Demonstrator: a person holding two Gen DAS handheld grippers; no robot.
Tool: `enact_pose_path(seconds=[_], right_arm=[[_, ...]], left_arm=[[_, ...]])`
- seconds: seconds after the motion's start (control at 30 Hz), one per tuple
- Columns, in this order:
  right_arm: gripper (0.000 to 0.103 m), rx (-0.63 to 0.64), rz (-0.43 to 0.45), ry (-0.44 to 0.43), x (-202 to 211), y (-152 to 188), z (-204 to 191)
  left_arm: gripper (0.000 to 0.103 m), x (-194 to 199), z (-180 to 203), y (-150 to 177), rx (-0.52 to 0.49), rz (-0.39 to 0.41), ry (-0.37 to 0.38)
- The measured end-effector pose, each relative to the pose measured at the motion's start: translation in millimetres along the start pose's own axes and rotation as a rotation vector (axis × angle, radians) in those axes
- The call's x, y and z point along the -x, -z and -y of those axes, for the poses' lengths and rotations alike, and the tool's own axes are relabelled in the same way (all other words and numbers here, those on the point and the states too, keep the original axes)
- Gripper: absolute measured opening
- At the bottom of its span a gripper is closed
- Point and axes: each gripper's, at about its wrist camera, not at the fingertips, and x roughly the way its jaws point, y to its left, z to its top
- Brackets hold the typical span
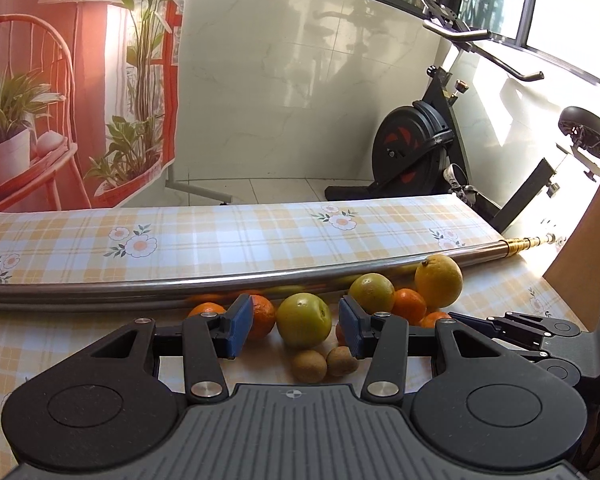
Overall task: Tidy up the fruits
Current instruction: 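Grasp a tangerine with the right gripper while the left gripper grasps a greenish orange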
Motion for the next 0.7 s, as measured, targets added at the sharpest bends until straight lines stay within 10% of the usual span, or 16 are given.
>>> enact_pose_path(seconds=[0.27, 0.7], right_arm=[[0.031, -0.090, 0.035, 0.042, 13.1, 8.2, 26.6], [0.031, -0.118, 0.060, 0.029, 17.9, 12.4, 31.0]], left_arm=[[0.050, -48.8, 37.9, -7.3, -0.109, -0.061, 0.119], [0.050, -104.9, 60.9, 0.2, -0.245, -0.153, 0.082]])
